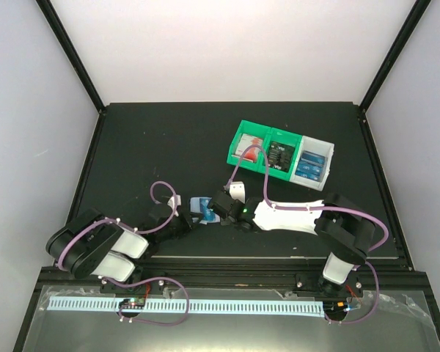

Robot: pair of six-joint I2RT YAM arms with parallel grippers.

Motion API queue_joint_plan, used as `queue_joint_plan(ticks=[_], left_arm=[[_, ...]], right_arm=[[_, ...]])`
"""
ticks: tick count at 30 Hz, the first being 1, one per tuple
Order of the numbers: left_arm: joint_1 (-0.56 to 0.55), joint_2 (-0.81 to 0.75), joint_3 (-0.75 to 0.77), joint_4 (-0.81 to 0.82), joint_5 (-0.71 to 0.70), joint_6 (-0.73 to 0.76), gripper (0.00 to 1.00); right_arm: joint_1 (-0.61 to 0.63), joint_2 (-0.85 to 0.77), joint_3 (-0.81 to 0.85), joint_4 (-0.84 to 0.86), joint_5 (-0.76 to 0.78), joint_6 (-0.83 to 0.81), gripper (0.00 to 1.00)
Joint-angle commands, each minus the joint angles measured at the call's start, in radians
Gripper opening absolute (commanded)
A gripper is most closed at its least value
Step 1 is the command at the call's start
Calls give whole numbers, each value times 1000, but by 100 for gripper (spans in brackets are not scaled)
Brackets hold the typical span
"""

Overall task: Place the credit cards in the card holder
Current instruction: Insert the credit card into the card holder.

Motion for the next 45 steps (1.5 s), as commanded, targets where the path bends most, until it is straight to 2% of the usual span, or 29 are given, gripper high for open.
queue_joint_plan(ticks=[1, 7, 20, 32, 39, 45], left_arm=[[-12, 16, 2, 29, -19, -37, 2], [-15, -49, 3, -78, -65, -39, 1], [-28, -64, 6, -126, -69, -91, 2], [-50, 68, 45, -10, -6, -88, 2], [-58, 97, 70, -19, 1, -76, 2], [-67, 134, 124, -47, 42, -31, 6]], right_arm=[[-6, 3, -23, -3, -9, 22, 1], [-6, 3, -20, -5, -6, 21, 1], [-7, 3, -20, -10, -5, 23, 1], [-7, 8, -21, 1, -20, 17, 1], [-7, 4, -27, 3, -22, 17, 1], [-7, -1, -29, 4, -20, 19, 1]])
